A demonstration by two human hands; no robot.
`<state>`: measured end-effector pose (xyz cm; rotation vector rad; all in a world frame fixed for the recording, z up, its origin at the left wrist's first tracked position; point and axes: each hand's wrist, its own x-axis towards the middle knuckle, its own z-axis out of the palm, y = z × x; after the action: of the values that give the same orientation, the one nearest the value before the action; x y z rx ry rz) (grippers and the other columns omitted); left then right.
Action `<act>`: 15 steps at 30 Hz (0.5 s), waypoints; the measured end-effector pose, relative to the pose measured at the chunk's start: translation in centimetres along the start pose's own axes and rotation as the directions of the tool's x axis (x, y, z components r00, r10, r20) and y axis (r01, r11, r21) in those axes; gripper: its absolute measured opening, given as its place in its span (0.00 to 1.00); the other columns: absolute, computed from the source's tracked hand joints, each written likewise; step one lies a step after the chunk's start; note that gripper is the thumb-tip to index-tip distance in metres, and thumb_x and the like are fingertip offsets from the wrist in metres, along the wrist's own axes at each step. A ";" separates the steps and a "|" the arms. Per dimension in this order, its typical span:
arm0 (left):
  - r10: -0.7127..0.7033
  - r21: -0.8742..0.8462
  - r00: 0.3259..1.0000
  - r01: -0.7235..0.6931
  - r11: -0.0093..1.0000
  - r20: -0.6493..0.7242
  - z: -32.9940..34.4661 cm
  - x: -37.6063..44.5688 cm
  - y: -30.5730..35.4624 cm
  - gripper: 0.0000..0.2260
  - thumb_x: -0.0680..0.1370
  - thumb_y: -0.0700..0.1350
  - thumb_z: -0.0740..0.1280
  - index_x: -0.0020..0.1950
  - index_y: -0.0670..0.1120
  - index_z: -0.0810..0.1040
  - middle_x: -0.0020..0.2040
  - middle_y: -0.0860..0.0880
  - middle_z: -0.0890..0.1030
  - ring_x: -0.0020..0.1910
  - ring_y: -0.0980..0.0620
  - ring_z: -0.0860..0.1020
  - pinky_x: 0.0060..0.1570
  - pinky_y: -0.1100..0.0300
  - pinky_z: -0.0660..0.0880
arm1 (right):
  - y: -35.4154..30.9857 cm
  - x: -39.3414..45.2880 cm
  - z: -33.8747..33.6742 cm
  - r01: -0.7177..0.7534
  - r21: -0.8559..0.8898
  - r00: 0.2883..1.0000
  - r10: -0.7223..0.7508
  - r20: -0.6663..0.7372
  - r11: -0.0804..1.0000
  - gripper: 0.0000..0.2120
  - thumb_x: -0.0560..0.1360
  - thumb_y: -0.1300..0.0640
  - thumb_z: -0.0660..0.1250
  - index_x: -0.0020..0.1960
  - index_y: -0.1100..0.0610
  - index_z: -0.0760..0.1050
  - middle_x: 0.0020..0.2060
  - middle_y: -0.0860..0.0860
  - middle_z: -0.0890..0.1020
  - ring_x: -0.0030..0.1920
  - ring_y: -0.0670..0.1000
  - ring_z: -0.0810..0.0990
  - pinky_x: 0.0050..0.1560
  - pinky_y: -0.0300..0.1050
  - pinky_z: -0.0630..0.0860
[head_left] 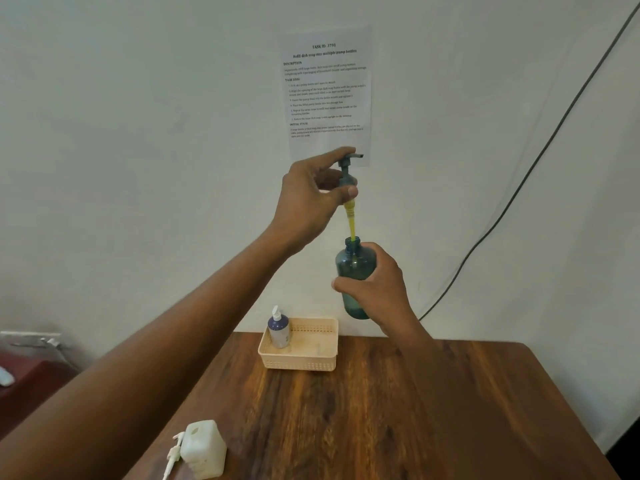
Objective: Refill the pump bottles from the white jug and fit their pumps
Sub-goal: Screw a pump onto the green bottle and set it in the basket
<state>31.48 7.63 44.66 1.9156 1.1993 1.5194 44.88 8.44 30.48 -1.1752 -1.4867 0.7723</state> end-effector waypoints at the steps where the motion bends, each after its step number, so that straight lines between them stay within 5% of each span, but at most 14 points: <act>1: -0.012 0.008 1.000 0.011 1.000 0.016 0.4 -0.5 -0.4 0.25 0.78 0.36 0.75 0.74 0.49 0.78 0.53 0.47 0.88 0.54 0.51 0.87 0.65 0.47 0.81 | -0.2 0.2 0.0 0.007 -0.002 1.000 -0.007 -0.006 1.000 0.30 0.65 0.51 0.80 0.61 0.39 0.69 0.50 0.32 0.74 0.50 0.43 0.77 0.42 0.32 0.71; 11: -0.086 -0.001 0.992 0.087 0.996 0.097 2.6 -2.8 -3.3 0.29 0.77 0.37 0.76 0.76 0.52 0.75 0.55 0.48 0.88 0.55 0.51 0.87 0.63 0.52 0.81 | -0.3 1.1 -0.4 0.023 -0.022 0.997 -0.025 -0.071 0.999 0.30 0.65 0.50 0.80 0.60 0.40 0.69 0.50 0.31 0.74 0.49 0.41 0.76 0.43 0.33 0.70; 15: -0.078 -0.009 0.994 0.079 0.997 0.081 3.0 -3.1 -4.3 0.28 0.77 0.37 0.76 0.75 0.52 0.76 0.54 0.50 0.88 0.54 0.54 0.87 0.56 0.66 0.80 | 0.1 1.0 -0.2 0.024 -0.037 0.996 -0.027 -0.080 0.999 0.30 0.64 0.50 0.81 0.60 0.41 0.70 0.50 0.34 0.76 0.49 0.41 0.77 0.44 0.33 0.70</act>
<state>32.63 7.92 38.68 1.8799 1.2129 1.3927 45.17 9.42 30.73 -1.1986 -1.4519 0.6755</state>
